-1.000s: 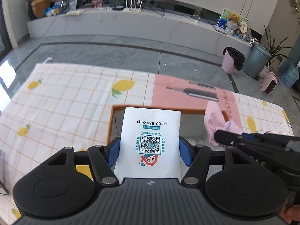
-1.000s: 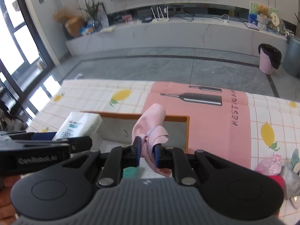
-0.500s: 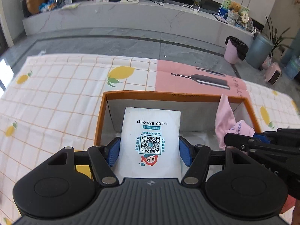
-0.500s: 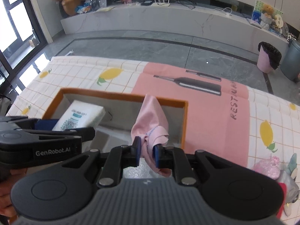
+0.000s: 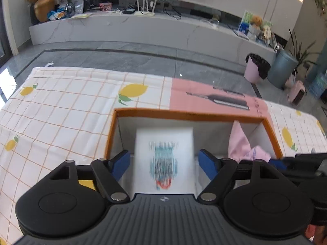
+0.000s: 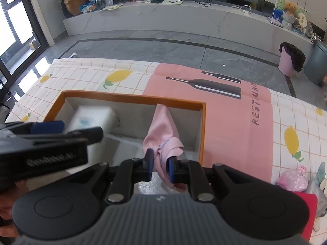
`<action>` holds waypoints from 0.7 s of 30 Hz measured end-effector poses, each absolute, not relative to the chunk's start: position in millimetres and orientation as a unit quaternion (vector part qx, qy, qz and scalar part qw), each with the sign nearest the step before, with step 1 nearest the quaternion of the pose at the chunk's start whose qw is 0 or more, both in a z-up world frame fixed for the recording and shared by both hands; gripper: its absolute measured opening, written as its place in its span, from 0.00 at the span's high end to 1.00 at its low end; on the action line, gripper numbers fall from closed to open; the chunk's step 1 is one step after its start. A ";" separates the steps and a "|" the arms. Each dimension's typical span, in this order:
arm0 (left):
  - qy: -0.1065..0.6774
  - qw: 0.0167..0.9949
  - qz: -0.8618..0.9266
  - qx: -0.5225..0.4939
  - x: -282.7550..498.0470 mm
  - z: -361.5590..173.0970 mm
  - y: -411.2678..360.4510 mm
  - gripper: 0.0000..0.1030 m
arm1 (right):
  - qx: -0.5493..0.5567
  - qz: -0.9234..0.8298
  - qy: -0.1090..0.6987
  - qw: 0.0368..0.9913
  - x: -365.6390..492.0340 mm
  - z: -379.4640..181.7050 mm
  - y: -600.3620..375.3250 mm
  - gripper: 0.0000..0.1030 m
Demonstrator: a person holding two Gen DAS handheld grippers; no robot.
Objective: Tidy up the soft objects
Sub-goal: 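Drop pink cloth into orange box with right gripper while left gripper lowers tissue pack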
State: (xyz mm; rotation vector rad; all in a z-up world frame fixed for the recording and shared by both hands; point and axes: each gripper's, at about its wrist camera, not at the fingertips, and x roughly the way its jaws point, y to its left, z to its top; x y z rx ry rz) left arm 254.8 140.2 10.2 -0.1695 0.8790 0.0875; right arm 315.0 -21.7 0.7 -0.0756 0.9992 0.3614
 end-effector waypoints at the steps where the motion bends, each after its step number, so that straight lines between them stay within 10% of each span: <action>1: 0.422 0.902 0.041 -0.085 254.1 12.2 141.5 0.11 | -0.038 0.172 0.478 0.861 314.9 0.8 -20.8 0.88; 21: 0.411 0.903 0.044 -0.118 250.0 17.3 153.1 0.08 | -0.048 0.155 0.483 0.860 311.8 1.4 -12.3 0.81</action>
